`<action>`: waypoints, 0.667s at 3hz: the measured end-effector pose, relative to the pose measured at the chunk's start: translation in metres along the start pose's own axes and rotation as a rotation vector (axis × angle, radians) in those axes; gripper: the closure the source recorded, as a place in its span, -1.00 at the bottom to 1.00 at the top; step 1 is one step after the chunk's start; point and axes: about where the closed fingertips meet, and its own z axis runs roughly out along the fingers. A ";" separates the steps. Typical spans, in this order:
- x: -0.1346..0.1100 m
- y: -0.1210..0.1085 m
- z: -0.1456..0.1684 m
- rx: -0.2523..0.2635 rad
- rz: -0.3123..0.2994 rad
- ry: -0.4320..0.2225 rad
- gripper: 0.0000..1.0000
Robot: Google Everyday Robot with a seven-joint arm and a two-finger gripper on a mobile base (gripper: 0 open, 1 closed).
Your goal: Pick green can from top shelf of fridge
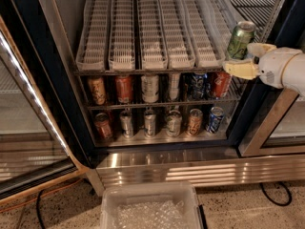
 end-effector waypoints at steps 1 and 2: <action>-0.007 -0.005 0.004 0.044 0.006 -0.032 -0.24; -0.008 -0.014 -0.001 0.116 0.014 -0.036 -0.26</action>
Offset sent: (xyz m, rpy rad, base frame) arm 0.0042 -0.0278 0.0163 0.0215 -0.0953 -0.1998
